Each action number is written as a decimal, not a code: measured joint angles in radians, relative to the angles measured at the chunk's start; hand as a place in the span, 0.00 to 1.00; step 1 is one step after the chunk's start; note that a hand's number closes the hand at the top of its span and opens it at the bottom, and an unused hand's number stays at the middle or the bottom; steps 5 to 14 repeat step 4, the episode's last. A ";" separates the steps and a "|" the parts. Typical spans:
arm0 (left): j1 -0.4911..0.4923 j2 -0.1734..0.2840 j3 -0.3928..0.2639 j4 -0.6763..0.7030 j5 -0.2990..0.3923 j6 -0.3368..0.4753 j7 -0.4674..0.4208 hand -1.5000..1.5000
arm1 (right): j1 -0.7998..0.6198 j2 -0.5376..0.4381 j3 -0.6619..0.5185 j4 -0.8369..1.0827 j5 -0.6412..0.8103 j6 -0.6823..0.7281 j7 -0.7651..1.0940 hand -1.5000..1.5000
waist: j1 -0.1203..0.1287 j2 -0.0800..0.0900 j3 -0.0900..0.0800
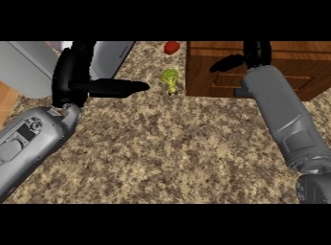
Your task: Pick up the can, place it into the drawer and close the drawer
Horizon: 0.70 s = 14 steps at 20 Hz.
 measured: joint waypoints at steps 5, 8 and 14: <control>0.030 0.017 0.025 -0.017 0.003 -0.017 -0.007 0.00 | -0.011 0.010 -0.058 0.005 -0.071 0.046 -0.028 0.00 | -0.005 0.002 0.000; 0.030 0.017 0.025 -0.017 0.003 -0.017 -0.007 0.00 | -0.011 0.010 -0.058 0.005 -0.071 0.046 -0.028 0.00 | -0.005 0.002 0.000; 0.030 0.017 0.025 -0.017 0.003 -0.017 -0.007 0.00 | -0.011 0.010 -0.058 0.005 -0.071 0.046 -0.028 0.00 | -0.005 0.002 0.000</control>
